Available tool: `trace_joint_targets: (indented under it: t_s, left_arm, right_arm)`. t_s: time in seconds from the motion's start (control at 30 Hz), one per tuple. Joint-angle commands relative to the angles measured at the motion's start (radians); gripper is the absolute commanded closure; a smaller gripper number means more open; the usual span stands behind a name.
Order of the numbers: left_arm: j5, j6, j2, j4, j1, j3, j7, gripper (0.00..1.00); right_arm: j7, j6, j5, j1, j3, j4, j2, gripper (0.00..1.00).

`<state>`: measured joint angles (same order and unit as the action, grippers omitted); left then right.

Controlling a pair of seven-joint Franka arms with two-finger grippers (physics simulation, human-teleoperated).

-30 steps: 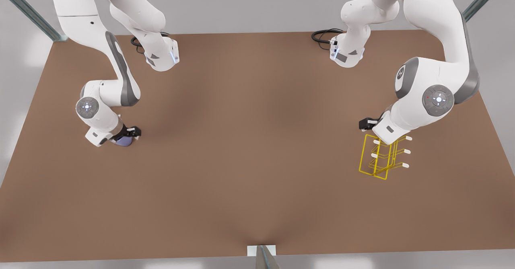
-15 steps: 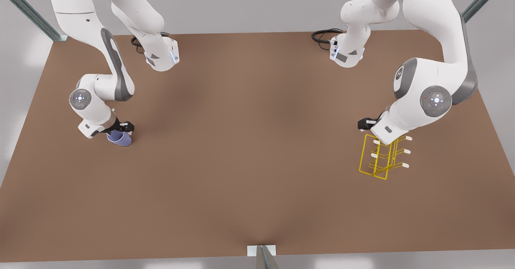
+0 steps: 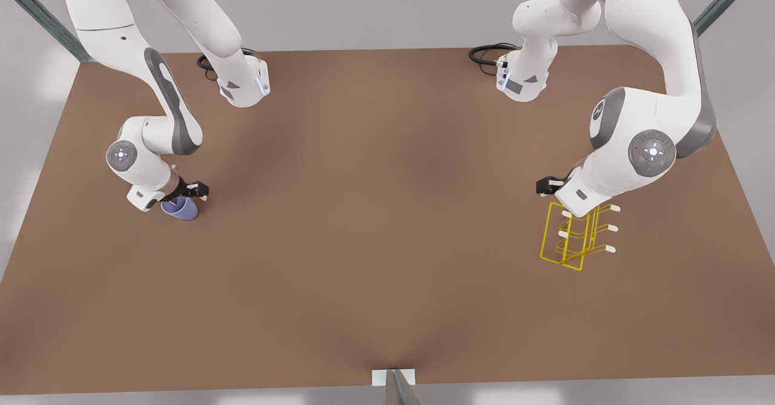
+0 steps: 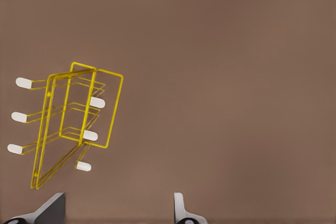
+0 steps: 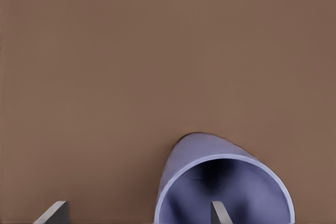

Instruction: Place the cup on the cup holder

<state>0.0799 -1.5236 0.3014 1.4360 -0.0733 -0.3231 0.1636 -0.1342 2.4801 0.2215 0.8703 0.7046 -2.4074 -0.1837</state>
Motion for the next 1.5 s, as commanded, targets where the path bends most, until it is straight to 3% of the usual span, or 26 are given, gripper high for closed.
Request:
trace_joint_targets:
  t_s: [0.0,0.33,0.57,0.6,0.67,1.27,1.47]
  left_arm:
    - [0.001,0.002,-0.001,-0.002,0.000,-0.001,0.002,0.00]
    - [-0.063,-0.012,0.108,-0.063,0.069,-0.011,0.073,0.00]
    - [-0.061,-0.013,0.110,-0.063,0.089,-0.011,0.155,0.00]
    - [-0.057,-0.013,0.110,-0.063,0.092,-0.011,0.155,0.00]
    - [-0.063,-0.013,0.108,-0.063,0.081,-0.011,0.148,0.00]
    - [-0.051,-0.003,0.117,-0.072,0.115,0.002,0.257,0.00]
    - [-0.051,-0.003,0.116,-0.072,0.115,0.002,0.257,0.00]
  right_arm:
    - [-0.085,-0.001,0.006,-0.001,0.001,-0.001,0.000,0.00]
    - [-0.082,0.037,0.084,0.015,-0.004,0.001,-0.066,0.00]
    - [-0.082,0.080,0.102,0.013,-0.014,0.002,-0.109,0.00]
    - [-0.082,0.080,0.104,0.015,-0.016,0.002,-0.109,0.04]
    - [-0.082,0.077,0.104,0.016,-0.016,0.004,-0.108,0.78]
    - [-0.082,-0.004,0.108,0.027,-0.014,0.020,-0.014,0.79]
    - [-0.067,-0.207,0.047,-0.086,-0.010,0.226,-0.029,0.79]
